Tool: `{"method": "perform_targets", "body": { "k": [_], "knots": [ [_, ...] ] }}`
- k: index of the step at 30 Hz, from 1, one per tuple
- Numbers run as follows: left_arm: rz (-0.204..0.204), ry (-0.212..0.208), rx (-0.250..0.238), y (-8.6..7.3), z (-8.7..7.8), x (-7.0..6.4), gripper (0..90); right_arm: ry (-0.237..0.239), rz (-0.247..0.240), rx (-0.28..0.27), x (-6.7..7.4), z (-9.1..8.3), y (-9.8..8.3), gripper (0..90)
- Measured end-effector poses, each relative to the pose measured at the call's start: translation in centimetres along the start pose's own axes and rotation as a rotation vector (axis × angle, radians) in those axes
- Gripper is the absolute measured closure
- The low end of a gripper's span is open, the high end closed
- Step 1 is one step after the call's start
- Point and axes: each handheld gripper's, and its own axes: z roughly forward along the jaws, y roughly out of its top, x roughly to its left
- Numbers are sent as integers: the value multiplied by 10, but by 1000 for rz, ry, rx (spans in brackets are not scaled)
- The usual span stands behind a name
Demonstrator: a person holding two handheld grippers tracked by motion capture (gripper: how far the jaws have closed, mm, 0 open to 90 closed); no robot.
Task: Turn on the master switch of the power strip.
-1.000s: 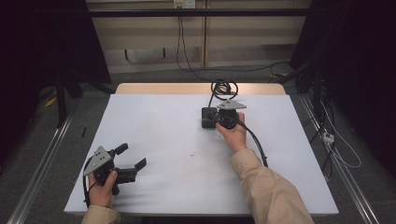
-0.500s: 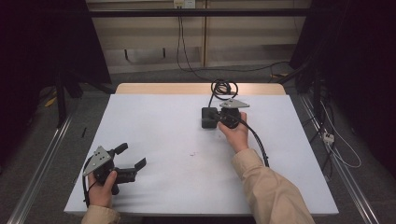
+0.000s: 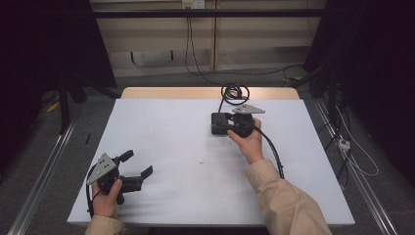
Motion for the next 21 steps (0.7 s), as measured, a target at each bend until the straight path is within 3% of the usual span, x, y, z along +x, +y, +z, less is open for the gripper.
{"method": "perform_targets", "body": {
  "k": [8, 21],
  "knots": [
    [0, -1, 1, 0, 1, 0, 29, 23, 6, 4, 4, -14, -6, 307],
    [5, -6, 8, 0, 3, -2, 29, 88, -31, 35, 14, -42, -18, 229]
  ]
}}
